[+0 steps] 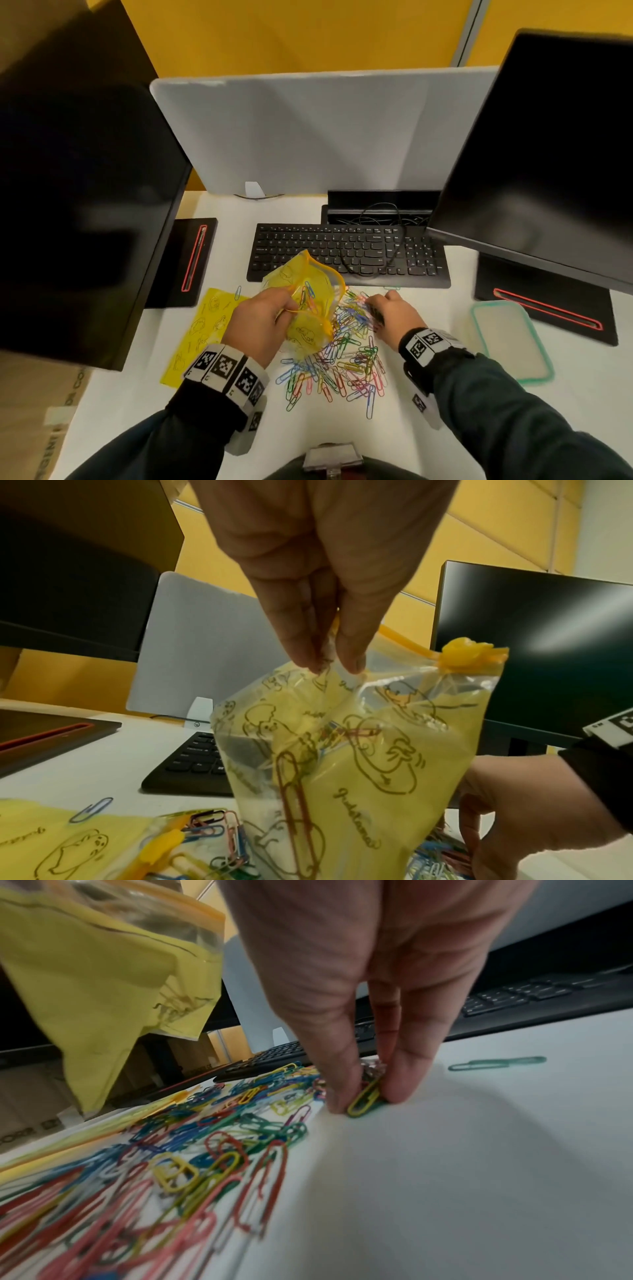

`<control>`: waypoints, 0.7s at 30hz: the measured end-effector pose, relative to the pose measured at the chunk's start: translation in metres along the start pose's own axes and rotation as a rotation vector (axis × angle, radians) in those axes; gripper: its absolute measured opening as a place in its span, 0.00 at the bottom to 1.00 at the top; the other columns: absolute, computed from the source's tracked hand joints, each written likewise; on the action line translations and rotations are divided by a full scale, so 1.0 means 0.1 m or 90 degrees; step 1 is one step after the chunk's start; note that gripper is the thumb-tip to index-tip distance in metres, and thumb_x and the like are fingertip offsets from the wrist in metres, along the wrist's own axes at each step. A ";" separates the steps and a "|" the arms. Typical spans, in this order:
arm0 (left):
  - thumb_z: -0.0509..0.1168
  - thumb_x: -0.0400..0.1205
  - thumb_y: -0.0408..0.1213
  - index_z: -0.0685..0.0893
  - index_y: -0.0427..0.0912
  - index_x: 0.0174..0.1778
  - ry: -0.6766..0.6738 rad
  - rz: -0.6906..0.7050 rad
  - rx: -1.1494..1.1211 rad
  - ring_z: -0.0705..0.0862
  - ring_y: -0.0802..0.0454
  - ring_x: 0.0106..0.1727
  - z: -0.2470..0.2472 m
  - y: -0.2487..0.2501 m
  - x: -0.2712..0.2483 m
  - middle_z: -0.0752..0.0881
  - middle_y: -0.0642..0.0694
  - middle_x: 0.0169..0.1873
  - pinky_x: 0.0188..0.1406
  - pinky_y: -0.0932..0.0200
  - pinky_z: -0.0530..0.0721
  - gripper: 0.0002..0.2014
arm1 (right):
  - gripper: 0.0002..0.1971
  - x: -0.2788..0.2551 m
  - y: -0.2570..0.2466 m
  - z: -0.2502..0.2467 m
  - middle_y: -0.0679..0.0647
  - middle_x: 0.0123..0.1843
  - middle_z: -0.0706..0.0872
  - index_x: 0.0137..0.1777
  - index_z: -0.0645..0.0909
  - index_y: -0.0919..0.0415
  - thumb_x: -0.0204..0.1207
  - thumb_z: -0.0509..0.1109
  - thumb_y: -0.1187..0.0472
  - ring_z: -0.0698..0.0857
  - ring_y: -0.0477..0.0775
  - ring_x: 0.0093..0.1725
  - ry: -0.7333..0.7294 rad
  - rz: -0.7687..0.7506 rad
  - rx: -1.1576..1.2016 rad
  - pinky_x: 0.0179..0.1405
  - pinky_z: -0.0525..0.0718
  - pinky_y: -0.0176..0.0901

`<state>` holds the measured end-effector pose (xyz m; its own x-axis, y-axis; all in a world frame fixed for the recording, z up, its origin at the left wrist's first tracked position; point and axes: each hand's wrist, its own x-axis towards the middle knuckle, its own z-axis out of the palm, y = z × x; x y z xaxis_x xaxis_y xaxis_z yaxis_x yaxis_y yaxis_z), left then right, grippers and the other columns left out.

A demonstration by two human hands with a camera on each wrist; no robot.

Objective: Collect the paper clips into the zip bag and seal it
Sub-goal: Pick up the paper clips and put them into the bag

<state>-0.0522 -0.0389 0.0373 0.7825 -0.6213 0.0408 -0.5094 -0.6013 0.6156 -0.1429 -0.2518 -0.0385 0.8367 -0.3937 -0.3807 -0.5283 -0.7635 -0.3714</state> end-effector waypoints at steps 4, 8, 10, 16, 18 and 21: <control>0.70 0.73 0.27 0.87 0.39 0.38 -0.005 0.026 -0.004 0.88 0.47 0.51 0.02 0.01 0.00 0.89 0.43 0.54 0.51 0.59 0.84 0.03 | 0.15 -0.06 0.01 0.08 0.61 0.59 0.78 0.63 0.76 0.60 0.77 0.63 0.68 0.83 0.63 0.56 0.029 -0.006 0.002 0.56 0.80 0.46; 0.70 0.74 0.28 0.87 0.38 0.38 -0.025 0.031 -0.002 0.87 0.51 0.46 0.07 0.06 -0.01 0.90 0.42 0.49 0.46 0.58 0.83 0.03 | 0.11 -0.12 0.03 0.09 0.62 0.55 0.84 0.57 0.80 0.64 0.75 0.63 0.69 0.83 0.62 0.55 0.048 0.006 0.021 0.53 0.79 0.44; 0.68 0.74 0.28 0.86 0.39 0.39 -0.047 0.025 0.019 0.86 0.48 0.47 0.08 0.08 -0.01 0.90 0.43 0.48 0.47 0.56 0.83 0.03 | 0.10 -0.17 0.04 0.04 0.62 0.52 0.87 0.55 0.82 0.64 0.75 0.65 0.70 0.84 0.61 0.53 0.065 0.024 0.076 0.51 0.80 0.42; 0.65 0.77 0.30 0.86 0.40 0.43 -0.096 0.003 0.066 0.85 0.45 0.53 0.06 0.15 0.03 0.89 0.44 0.52 0.52 0.54 0.82 0.05 | 0.10 -0.48 -0.09 -0.46 0.50 0.34 0.84 0.35 0.81 0.51 0.71 0.74 0.68 0.82 0.49 0.35 0.155 0.028 0.322 0.36 0.79 0.35; 0.65 0.77 0.30 0.86 0.40 0.43 -0.103 0.007 0.067 0.85 0.45 0.54 0.07 0.17 0.05 0.88 0.44 0.53 0.52 0.52 0.83 0.04 | 0.10 -0.57 -0.24 -0.69 0.47 0.31 0.82 0.35 0.81 0.51 0.70 0.74 0.68 0.78 0.45 0.32 0.168 -0.037 0.331 0.30 0.74 0.30; 0.66 0.77 0.31 0.86 0.41 0.42 -0.108 0.026 0.055 0.85 0.46 0.53 0.11 0.25 0.07 0.89 0.46 0.51 0.49 0.56 0.82 0.04 | 0.06 -0.56 -0.50 -0.84 0.51 0.36 0.85 0.43 0.86 0.55 0.71 0.72 0.66 0.81 0.49 0.38 0.132 -0.118 0.191 0.33 0.75 0.34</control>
<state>-0.0636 -0.0640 0.0439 0.6935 -0.7167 -0.0733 -0.5737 -0.6109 0.5456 -0.1517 -0.2345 0.0727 0.9166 -0.3821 -0.1174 -0.3596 -0.6601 -0.6595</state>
